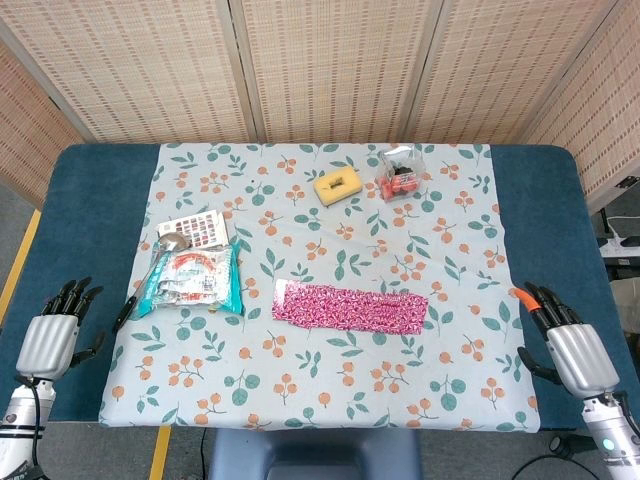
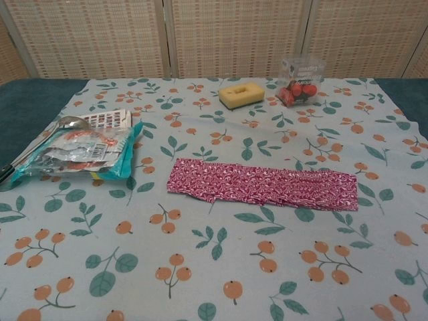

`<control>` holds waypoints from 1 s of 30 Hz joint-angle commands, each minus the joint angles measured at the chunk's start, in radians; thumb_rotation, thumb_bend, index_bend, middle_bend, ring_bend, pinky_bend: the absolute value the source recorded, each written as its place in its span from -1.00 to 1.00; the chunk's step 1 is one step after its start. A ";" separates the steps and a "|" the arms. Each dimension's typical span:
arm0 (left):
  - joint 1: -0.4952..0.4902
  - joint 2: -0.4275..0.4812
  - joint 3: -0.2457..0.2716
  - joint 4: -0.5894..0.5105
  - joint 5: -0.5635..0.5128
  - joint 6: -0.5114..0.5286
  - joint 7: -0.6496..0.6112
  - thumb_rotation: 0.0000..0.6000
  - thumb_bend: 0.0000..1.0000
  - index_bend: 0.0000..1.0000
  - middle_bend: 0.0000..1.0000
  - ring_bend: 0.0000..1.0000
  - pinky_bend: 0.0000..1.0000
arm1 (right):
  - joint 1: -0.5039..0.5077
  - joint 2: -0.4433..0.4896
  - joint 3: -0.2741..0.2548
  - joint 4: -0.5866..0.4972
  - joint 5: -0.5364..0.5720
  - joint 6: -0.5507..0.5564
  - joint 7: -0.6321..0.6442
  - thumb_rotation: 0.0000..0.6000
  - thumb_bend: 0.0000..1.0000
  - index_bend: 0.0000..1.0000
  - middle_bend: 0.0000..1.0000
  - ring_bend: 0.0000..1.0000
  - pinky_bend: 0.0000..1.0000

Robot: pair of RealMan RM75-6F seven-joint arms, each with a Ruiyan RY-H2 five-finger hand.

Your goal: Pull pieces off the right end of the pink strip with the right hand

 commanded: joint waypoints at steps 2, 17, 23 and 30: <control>0.000 0.001 0.000 -0.002 -0.001 -0.001 0.001 1.00 -0.26 -0.70 -0.87 -0.90 -0.53 | 0.006 -0.002 0.001 -0.001 0.002 -0.012 -0.005 1.00 -0.44 -1.00 -1.00 -1.00 -0.57; 0.005 0.011 -0.008 -0.005 -0.017 -0.004 -0.028 1.00 -0.26 -0.70 -0.87 -0.90 -0.53 | 0.079 -0.131 0.018 0.109 -0.084 -0.035 0.005 1.00 0.57 -0.86 0.40 0.30 0.33; 0.002 0.010 -0.003 -0.007 -0.008 -0.007 -0.017 1.00 -0.26 -0.69 -0.87 -0.90 -0.53 | 0.153 -0.117 0.024 0.015 -0.016 -0.211 -0.130 1.00 1.00 -0.78 0.54 0.62 0.43; 0.002 0.014 -0.007 -0.005 -0.017 -0.013 -0.030 1.00 -0.26 -0.69 -0.87 -0.90 -0.53 | 0.243 -0.127 0.062 -0.095 0.213 -0.428 -0.379 1.00 1.00 -0.69 0.64 0.78 0.52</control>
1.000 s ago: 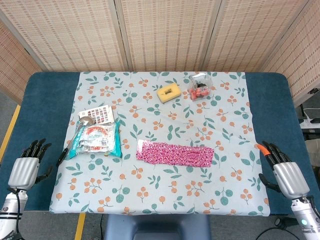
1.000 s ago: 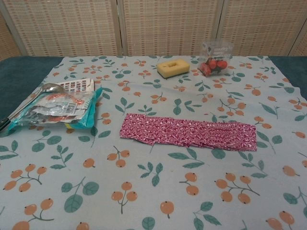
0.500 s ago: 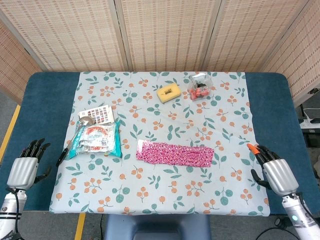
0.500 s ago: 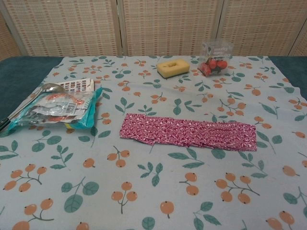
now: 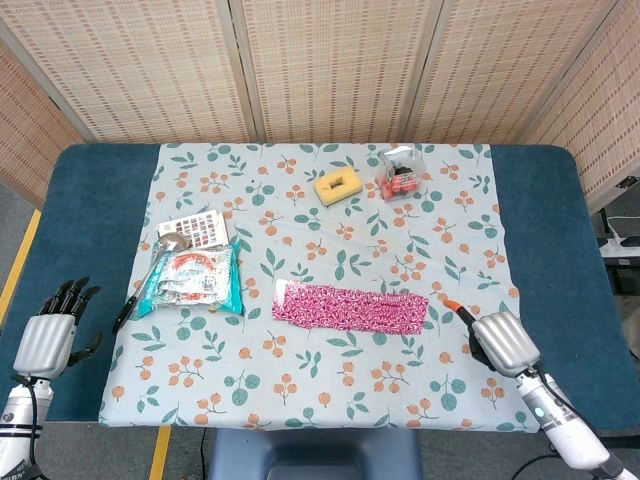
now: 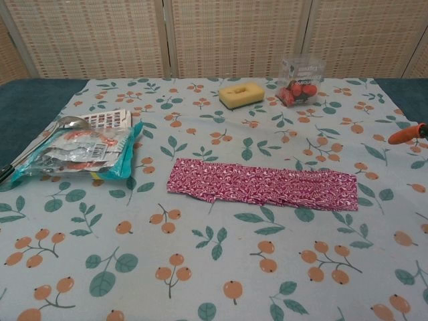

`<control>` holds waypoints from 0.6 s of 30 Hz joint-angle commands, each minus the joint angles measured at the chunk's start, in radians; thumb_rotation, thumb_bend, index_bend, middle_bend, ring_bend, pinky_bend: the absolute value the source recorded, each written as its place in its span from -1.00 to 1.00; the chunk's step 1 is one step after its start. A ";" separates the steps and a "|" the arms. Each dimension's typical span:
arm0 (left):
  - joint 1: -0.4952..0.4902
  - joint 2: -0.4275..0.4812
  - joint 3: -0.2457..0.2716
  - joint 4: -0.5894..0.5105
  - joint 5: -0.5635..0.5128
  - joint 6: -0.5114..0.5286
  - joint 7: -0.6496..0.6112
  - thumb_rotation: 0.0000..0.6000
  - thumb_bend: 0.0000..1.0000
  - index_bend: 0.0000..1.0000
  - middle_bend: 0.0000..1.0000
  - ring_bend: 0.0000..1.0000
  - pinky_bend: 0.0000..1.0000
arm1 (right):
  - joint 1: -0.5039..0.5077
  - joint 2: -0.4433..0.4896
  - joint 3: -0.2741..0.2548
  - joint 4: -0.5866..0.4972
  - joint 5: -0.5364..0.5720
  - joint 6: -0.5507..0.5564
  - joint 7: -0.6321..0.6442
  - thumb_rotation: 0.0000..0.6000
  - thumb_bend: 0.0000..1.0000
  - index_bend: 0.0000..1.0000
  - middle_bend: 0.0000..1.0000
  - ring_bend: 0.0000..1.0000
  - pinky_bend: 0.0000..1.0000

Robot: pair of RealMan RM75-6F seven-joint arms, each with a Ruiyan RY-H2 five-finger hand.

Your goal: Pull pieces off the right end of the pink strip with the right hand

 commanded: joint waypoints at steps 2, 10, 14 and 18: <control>0.003 0.003 -0.003 0.001 -0.001 0.006 -0.011 1.00 -0.26 -0.69 -0.87 -0.89 -0.53 | 0.069 -0.025 0.033 -0.085 0.180 -0.108 -0.196 1.00 1.00 -0.69 0.65 0.79 0.53; 0.004 0.005 -0.001 -0.003 0.006 0.009 -0.012 1.00 -0.26 -0.69 -0.87 -0.90 -0.53 | 0.138 -0.043 0.032 -0.122 0.354 -0.214 -0.298 1.00 1.00 -0.69 0.68 0.86 0.65; 0.004 0.004 -0.001 0.001 0.004 0.009 -0.012 1.00 -0.26 -0.69 -0.87 -0.90 -0.53 | 0.160 -0.046 0.026 -0.132 0.406 -0.226 -0.324 1.00 1.00 -0.68 0.69 0.89 0.70; 0.004 0.005 -0.001 -0.001 0.004 0.008 -0.014 1.00 -0.26 -0.69 -0.87 -0.90 -0.53 | 0.173 -0.067 0.019 -0.128 0.452 -0.221 -0.354 1.00 1.00 -0.71 0.71 0.91 0.72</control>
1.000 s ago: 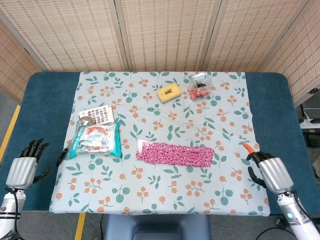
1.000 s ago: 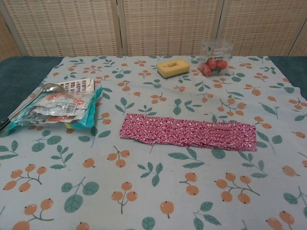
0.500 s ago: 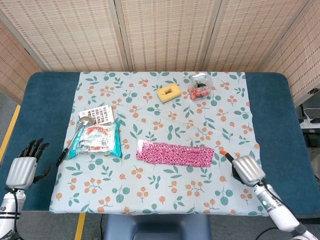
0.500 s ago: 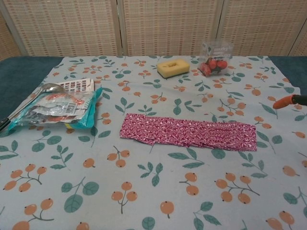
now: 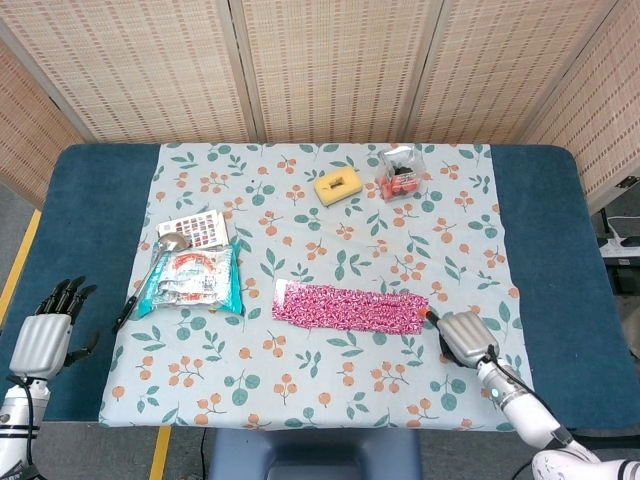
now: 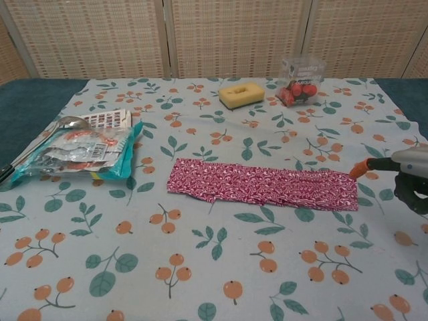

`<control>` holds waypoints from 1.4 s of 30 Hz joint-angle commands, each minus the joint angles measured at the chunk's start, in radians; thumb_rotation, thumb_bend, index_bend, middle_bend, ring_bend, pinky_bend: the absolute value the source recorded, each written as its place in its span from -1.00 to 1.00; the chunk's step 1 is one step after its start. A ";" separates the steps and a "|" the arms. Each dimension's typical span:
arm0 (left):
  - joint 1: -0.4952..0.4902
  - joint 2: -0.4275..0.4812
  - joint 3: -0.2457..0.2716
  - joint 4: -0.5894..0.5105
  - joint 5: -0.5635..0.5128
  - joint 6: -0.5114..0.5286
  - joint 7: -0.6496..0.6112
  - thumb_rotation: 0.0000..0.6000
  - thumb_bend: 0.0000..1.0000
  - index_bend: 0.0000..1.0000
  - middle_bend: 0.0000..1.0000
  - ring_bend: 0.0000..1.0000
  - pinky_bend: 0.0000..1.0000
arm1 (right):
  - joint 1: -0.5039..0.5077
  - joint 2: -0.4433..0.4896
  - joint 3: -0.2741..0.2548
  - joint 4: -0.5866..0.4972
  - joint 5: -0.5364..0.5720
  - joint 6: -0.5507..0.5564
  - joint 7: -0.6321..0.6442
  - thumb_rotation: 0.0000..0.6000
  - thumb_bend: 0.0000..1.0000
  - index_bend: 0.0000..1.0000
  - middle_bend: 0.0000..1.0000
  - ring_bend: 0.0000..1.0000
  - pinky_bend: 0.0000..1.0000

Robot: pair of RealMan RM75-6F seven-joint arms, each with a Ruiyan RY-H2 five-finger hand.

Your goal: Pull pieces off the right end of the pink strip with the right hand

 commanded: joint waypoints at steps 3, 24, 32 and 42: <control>0.000 0.001 0.001 -0.002 0.003 0.001 -0.001 1.00 -0.26 -0.70 -0.87 -0.90 -0.53 | 0.028 -0.045 -0.010 0.015 0.089 0.006 -0.051 1.00 1.00 -0.75 0.73 0.93 0.74; -0.001 0.003 -0.001 0.001 0.001 -0.002 -0.010 1.00 -0.26 -0.69 -0.87 -0.90 -0.53 | 0.071 -0.159 -0.025 0.108 0.209 0.069 -0.107 1.00 1.00 -0.76 0.76 0.96 0.77; 0.000 0.005 -0.001 0.000 0.001 -0.001 -0.015 1.00 -0.26 -0.69 -0.87 -0.90 -0.52 | 0.091 -0.158 -0.051 0.115 0.256 0.071 -0.143 1.00 1.00 -0.64 0.76 0.96 0.77; 0.001 0.005 -0.001 -0.001 0.002 0.000 -0.015 1.00 -0.26 -0.69 -0.87 -0.90 -0.53 | 0.086 -0.096 -0.109 0.068 0.278 0.091 -0.175 1.00 1.00 -0.41 0.76 0.96 0.77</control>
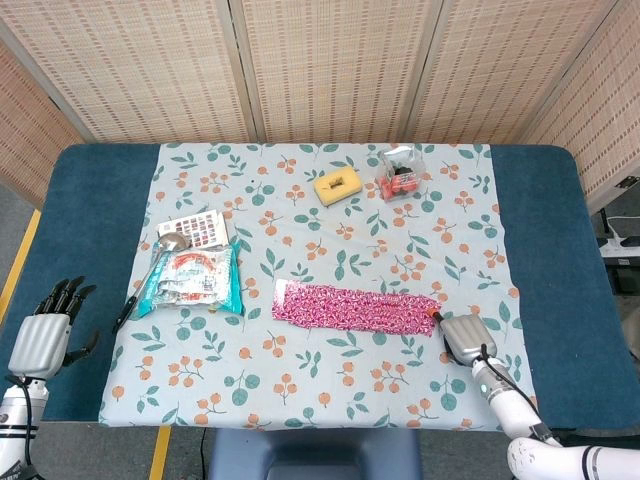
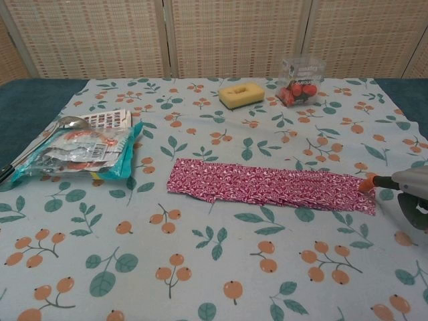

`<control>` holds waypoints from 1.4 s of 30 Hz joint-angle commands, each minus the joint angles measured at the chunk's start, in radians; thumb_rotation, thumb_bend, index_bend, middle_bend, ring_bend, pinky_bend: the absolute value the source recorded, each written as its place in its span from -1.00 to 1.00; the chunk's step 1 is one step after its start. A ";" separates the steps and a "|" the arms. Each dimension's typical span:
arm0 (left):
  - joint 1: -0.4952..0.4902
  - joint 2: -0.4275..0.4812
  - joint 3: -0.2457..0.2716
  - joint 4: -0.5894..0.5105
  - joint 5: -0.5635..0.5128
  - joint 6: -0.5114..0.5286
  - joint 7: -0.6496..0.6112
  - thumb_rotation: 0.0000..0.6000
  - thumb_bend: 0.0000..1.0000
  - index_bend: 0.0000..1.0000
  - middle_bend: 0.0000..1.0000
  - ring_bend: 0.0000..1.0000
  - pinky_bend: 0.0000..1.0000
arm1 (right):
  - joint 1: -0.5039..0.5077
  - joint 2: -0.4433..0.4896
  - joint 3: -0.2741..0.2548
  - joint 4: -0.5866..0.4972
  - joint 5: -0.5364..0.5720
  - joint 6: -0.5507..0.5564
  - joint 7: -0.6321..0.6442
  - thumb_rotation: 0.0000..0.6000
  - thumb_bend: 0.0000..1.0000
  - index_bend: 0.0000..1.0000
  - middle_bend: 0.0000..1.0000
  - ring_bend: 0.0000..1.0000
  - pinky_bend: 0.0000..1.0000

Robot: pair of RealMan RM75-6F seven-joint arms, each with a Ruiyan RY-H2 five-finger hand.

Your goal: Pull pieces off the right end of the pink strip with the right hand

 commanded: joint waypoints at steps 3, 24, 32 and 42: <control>-0.001 0.000 -0.001 0.000 -0.002 -0.002 0.002 1.00 -0.26 -0.69 -0.87 -0.90 -0.52 | -0.013 0.041 -0.038 -0.032 -0.018 0.016 -0.006 1.00 1.00 -0.38 0.76 0.96 0.77; -0.003 -0.004 0.000 -0.003 -0.005 -0.007 0.019 1.00 -0.26 -0.69 -0.87 -0.90 -0.52 | -0.086 0.127 -0.063 -0.123 -0.282 0.126 0.133 1.00 1.00 -0.38 0.76 0.96 0.77; -0.003 -0.002 0.002 -0.003 -0.002 -0.006 0.015 1.00 -0.26 -0.69 -0.87 -0.89 -0.52 | -0.041 0.065 -0.011 -0.058 -0.258 0.029 0.183 1.00 1.00 -0.47 0.76 0.96 0.77; 0.000 0.001 -0.002 -0.003 -0.004 -0.001 0.006 1.00 -0.26 -0.69 -0.87 -0.89 -0.52 | 0.018 -0.015 0.033 0.008 -0.096 -0.027 0.112 1.00 1.00 -0.49 0.76 0.96 0.77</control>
